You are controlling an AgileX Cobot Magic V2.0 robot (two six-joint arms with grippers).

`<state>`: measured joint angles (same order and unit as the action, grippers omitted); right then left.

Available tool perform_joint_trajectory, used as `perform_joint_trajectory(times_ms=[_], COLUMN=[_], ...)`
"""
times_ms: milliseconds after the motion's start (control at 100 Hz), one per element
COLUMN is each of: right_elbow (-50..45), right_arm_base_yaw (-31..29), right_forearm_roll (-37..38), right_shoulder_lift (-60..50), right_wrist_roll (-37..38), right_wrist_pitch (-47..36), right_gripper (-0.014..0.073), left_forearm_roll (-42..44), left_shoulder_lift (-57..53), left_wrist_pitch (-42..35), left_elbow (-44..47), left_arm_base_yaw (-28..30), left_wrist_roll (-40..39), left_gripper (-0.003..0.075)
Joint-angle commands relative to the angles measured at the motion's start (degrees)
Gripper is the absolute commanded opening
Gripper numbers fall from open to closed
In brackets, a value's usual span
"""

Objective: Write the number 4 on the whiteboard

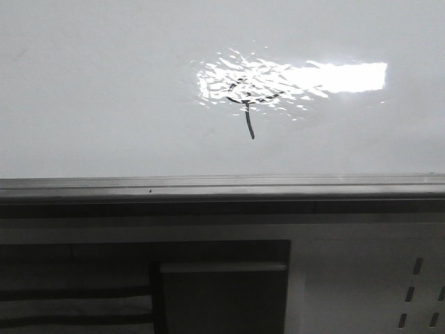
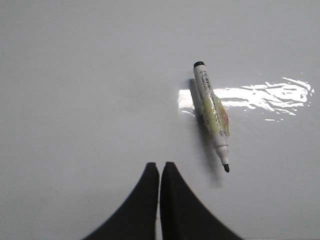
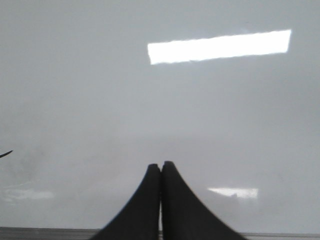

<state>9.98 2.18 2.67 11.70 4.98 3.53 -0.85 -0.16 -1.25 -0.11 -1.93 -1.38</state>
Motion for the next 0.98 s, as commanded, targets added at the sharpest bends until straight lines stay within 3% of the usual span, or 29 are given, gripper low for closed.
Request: perform_joint_trajectory(times_ms=[0, 200, 310, 970], right_elbow=[-3.6, -11.7, -11.6, -11.6], right_arm_base_yaw=[-1.6, -1.8, -1.9, -1.9], right_forearm_roll=[0.1, 0.4, 1.4, 1.4], right_shoulder_lift=[-3.4, -9.7, -13.6, -13.4], right_wrist_roll=[-0.2, -0.2, -0.3, -0.3], right_wrist_pitch=[-10.2, -14.2, -9.7, -10.1], right_gripper=[-0.0067, -0.0067, -0.0067, -0.0067], left_forearm_roll=[0.0, 0.0, 0.0, 0.0], left_shoulder_lift=[0.5, 0.5, 0.5, 0.4], left_wrist_pitch=[-4.8, -4.8, -4.8, -4.8], left_elbow=[1.4, 1.4, 1.4, 1.4], left_arm_base_yaw=[0.2, 0.2, 0.2, 0.2], left_wrist_roll=[-0.5, -0.5, -0.5, -0.5], left_gripper=[-0.0020, -0.0020, -0.0020, -0.0020])
